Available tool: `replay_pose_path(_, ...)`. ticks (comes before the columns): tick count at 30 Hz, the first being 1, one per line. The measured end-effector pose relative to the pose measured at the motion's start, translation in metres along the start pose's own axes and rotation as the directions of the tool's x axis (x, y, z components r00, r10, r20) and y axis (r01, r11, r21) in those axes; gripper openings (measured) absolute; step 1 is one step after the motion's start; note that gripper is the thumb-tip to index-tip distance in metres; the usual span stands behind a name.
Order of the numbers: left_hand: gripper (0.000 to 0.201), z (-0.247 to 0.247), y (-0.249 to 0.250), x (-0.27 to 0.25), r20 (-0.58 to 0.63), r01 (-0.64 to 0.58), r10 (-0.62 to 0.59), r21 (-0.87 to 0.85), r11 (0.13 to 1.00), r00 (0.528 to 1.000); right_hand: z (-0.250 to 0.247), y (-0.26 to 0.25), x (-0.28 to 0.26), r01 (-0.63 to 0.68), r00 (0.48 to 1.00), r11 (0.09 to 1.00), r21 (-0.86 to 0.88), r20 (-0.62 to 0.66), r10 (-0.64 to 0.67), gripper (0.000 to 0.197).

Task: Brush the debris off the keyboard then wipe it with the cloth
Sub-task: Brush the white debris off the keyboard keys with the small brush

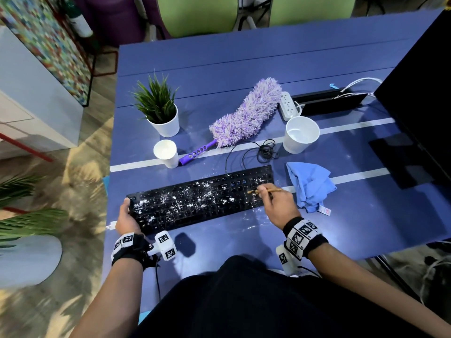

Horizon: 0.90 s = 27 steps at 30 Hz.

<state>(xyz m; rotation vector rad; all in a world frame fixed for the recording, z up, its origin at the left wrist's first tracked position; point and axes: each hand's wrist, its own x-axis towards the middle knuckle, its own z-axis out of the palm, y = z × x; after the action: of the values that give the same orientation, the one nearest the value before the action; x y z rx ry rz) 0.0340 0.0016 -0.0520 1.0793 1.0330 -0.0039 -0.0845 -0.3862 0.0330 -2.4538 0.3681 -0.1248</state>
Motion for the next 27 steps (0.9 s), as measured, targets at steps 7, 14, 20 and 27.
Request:
replay_pose_path(7,0.099,-0.003,0.001,0.009,-0.001,0.026,-0.026,-0.01,1.0,1.0,-0.001,-0.005,0.003,-0.046,0.998,0.998,0.032,0.04,0.045,0.037)
replay_pose_path(14,0.098,-0.004,0.0,0.012,0.003,0.017,-0.017,-0.011,1.0,1.0,0.002,-0.01,0.003,-0.07,0.991,0.997,-0.015,0.112,0.071,0.039)
replay_pose_path(20,0.1,-0.003,-0.002,0.012,0.012,0.008,-0.008,0.003,1.0,1.0,-0.003,-0.008,0.014,-0.042,0.996,0.999,0.008,0.08,0.042,0.036)
replay_pose_path(27,0.084,0.0,0.001,0.016,0.027,0.002,-0.002,0.024,1.0,1.0,-0.001,-0.009,0.015,-0.07,0.987,0.997,0.014,0.146,0.068,0.034)
